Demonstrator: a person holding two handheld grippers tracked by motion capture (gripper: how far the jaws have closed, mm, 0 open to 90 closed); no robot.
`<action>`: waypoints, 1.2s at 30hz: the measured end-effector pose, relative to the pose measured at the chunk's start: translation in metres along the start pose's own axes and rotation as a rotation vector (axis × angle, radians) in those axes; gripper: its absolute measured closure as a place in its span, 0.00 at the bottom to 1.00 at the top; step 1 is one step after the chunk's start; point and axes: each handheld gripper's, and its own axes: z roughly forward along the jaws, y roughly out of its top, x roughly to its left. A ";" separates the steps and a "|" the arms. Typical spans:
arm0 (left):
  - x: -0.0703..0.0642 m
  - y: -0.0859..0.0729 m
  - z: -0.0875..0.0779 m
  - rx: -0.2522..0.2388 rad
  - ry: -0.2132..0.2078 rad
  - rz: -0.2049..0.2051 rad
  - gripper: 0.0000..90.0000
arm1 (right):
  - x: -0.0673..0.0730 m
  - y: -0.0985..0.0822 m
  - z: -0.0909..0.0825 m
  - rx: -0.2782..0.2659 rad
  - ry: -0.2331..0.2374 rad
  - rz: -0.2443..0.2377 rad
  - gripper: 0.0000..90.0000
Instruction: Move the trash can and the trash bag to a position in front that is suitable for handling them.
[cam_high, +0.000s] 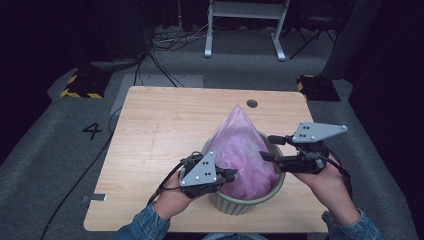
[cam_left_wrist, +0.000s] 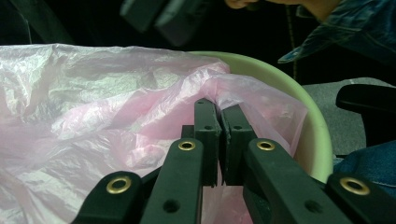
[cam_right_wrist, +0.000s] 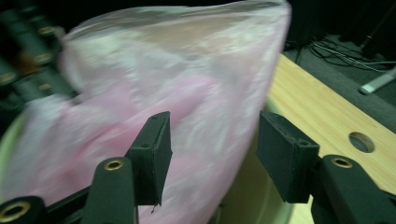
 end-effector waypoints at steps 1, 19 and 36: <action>0.000 0.000 0.000 -0.003 -0.001 -0.002 0.97 | -0.004 0.001 0.003 0.001 -0.008 0.009 0.51; 0.012 -0.009 -0.038 -0.082 0.109 -0.061 0.63 | 0.004 -0.009 0.009 0.025 0.068 -0.093 1.00; 0.026 -0.004 -0.074 -0.103 0.194 -0.071 0.59 | 0.024 -0.031 -0.003 0.016 0.091 -0.150 1.00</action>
